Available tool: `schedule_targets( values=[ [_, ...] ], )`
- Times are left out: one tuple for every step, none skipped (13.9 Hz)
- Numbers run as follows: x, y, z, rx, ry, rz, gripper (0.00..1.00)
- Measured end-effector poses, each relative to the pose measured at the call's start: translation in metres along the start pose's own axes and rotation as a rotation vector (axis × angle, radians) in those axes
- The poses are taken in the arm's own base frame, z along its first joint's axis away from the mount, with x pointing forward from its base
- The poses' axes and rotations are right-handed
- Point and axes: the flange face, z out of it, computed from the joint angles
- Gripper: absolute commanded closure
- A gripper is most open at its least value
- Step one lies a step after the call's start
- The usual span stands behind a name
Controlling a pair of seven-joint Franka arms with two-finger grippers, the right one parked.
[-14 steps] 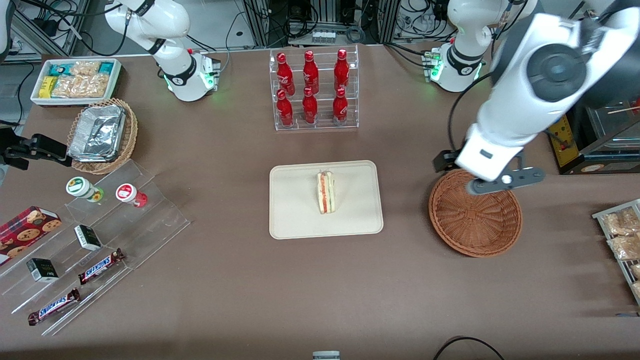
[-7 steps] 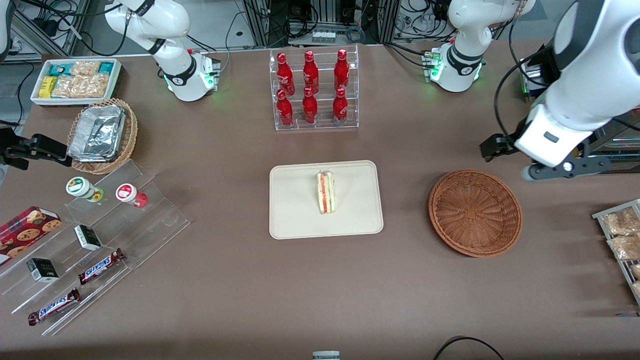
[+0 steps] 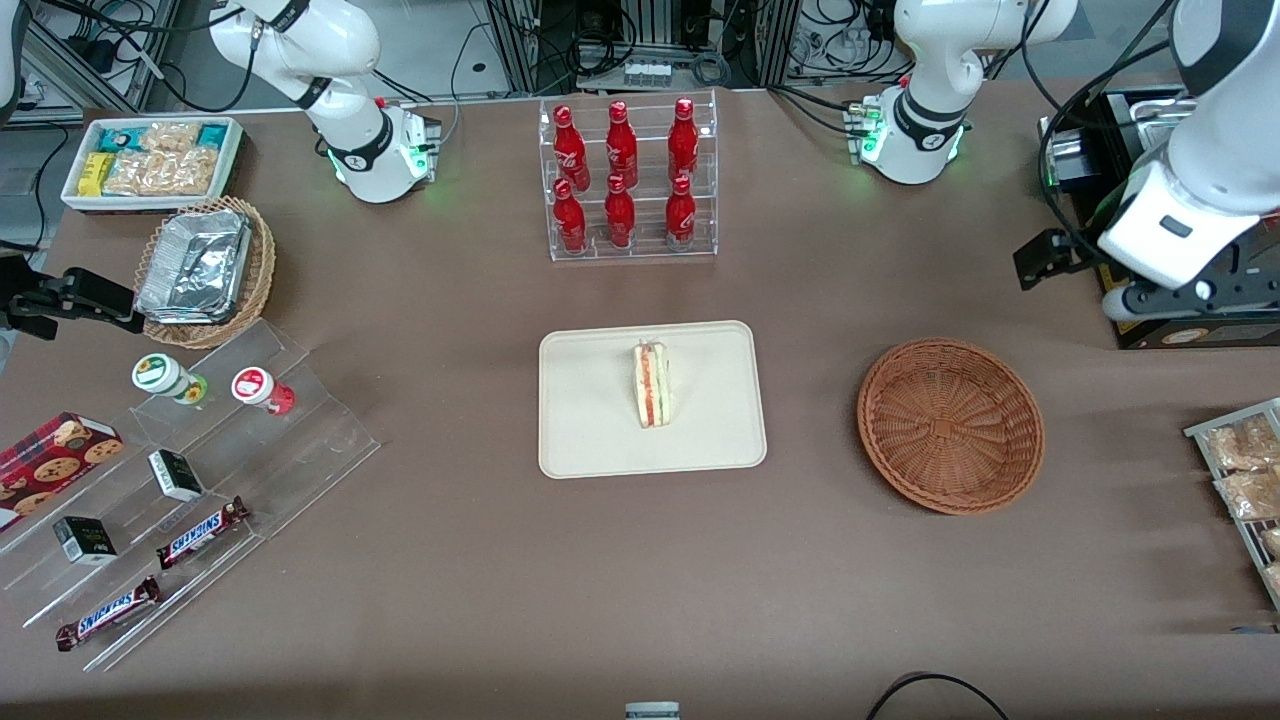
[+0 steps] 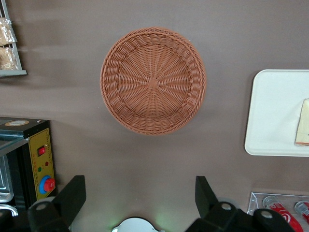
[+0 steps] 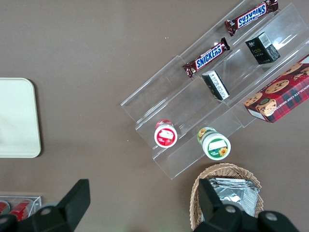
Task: Place sandwich from basket to tray
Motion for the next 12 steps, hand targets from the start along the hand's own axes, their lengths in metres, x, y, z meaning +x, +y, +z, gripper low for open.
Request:
schedule_targets(
  values=[
    [-0.006,-0.002,0.001,-0.001,0.007,0.000,0.00],
    [-0.010,-0.004,0.001,-0.002,0.010,0.000,0.00],
    [-0.014,-0.005,0.000,-0.002,0.012,0.000,0.00],
    [-0.015,-0.007,-0.001,-0.003,0.016,0.003,0.00],
    [-0.015,-0.009,-0.002,-0.005,0.023,0.006,0.00],
    [-0.014,-0.011,-0.002,-0.007,0.028,0.007,0.00],
    [-0.012,-0.012,-0.002,-0.009,0.034,0.007,0.00],
    [-0.010,-0.013,-0.003,-0.010,0.041,0.006,0.00],
    [-0.007,-0.013,-0.004,-0.012,0.046,0.005,0.00],
    [-0.004,-0.014,-0.006,-0.013,0.050,0.004,0.00],
    [0.000,-0.015,-0.007,-0.014,0.053,0.002,0.00],
    [0.003,-0.017,-0.007,-0.016,0.054,-0.003,0.00]
  ],
)
